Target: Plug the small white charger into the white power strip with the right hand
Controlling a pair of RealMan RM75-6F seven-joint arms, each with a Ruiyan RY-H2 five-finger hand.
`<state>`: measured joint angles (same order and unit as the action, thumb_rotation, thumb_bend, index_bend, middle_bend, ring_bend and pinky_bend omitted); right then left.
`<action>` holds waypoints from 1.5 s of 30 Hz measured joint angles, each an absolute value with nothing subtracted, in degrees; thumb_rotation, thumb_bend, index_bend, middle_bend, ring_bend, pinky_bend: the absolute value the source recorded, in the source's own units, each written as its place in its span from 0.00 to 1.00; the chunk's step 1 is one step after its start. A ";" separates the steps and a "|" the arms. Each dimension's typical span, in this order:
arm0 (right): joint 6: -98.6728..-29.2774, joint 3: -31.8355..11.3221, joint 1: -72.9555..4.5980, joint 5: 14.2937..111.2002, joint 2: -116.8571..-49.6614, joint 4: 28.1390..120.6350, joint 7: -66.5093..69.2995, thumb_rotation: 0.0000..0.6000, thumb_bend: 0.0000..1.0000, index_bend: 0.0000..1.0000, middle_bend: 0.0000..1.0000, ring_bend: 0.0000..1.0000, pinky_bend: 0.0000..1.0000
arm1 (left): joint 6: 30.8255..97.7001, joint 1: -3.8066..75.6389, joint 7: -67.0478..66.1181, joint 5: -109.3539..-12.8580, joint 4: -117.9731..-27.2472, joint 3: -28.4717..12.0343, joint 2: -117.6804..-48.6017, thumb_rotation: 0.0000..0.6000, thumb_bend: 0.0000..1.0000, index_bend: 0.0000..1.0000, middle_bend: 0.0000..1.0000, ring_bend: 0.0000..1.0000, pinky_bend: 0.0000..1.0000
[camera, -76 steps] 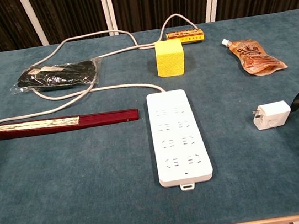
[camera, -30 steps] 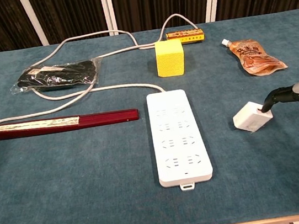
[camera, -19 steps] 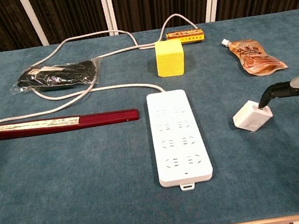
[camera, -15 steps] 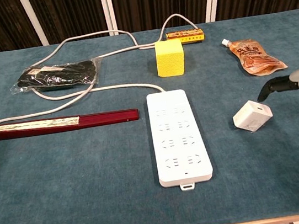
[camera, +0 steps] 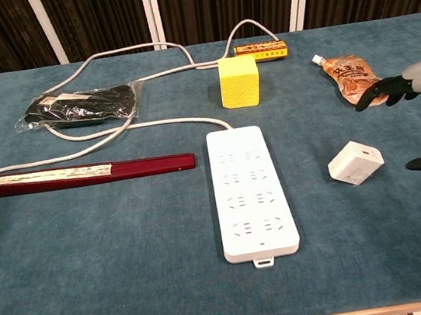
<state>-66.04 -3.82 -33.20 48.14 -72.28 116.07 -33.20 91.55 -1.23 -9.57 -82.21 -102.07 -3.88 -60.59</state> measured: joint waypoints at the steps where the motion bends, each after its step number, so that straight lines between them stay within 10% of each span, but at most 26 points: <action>1: -66.42 -4.29 -33.10 47.44 -73.30 115.72 -32.35 1.00 0.33 0.17 0.14 0.20 0.16 | 91.53 -1.22 -9.59 -82.17 -102.06 -3.88 -60.59 1.00 0.17 0.12 0.02 0.00 0.00; 20: -71.69 -8.73 -32.86 38.96 -88.57 102.28 -28.14 1.00 0.33 0.39 0.33 0.39 0.28 | 91.10 -1.03 -9.49 -81.66 -101.98 -4.03 -60.46 1.00 0.17 0.12 0.02 0.00 0.00; 45: -70.93 -10.74 -31.92 40.95 -91.98 99.85 -26.42 1.00 0.33 0.47 0.40 0.45 0.28 | 91.12 -1.03 -9.35 -81.71 -102.00 -3.98 -60.40 1.00 0.17 0.12 0.02 0.00 0.00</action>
<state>-70.93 -10.74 -31.92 40.95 -91.98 99.85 -26.42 91.12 -1.03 -9.35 -81.71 -102.00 -3.98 -60.40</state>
